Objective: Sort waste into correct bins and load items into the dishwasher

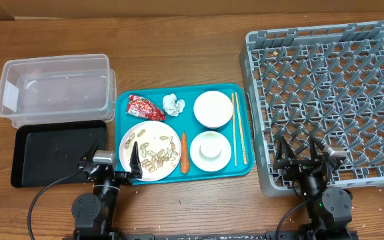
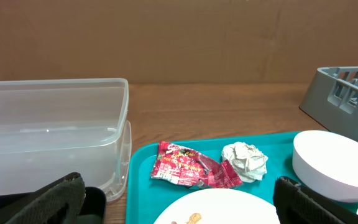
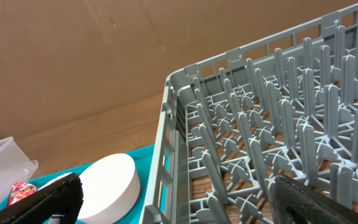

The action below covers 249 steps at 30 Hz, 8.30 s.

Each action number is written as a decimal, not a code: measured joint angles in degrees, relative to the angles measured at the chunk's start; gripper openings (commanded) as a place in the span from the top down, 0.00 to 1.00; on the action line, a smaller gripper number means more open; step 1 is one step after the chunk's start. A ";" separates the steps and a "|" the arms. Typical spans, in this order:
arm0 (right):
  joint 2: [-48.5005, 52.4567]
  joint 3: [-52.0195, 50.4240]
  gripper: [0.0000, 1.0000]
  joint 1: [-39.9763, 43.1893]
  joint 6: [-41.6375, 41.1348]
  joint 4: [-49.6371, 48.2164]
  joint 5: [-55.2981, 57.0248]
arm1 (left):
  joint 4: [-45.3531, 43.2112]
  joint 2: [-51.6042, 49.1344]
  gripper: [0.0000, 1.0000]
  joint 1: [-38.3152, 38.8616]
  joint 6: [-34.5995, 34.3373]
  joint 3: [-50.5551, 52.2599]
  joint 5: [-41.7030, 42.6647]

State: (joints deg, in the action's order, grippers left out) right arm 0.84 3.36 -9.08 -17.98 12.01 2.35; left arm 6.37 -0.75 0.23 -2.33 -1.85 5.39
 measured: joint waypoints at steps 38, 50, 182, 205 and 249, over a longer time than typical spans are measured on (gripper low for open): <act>0.00 0.00 0.00 0.00 -0.04 -0.04 0.00 | 0.00 0.00 0.00 0.00 -0.02 0.00 0.00; 0.00 0.00 0.00 0.00 -0.02 -0.02 0.00 | 0.00 0.00 0.00 0.00 -0.02 0.00 0.00; 95.43 75.97 0.00 -38.21 -13.77 52.13 4.50 | -0.02 0.00 0.00 0.00 -0.02 0.09 0.00; 102.62 73.66 0.33 -36.04 -13.20 48.65 0.07 | -0.02 0.00 0.00 0.00 -0.02 0.09 0.00; 87.80 86.73 0.38 -5.73 -9.40 65.70 9.20 | -0.02 0.00 0.00 0.00 -0.02 0.09 0.00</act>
State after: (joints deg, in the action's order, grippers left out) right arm 88.64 90.08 -14.81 -27.38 77.71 11.55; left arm 6.35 -0.75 0.23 -2.35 -1.76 5.39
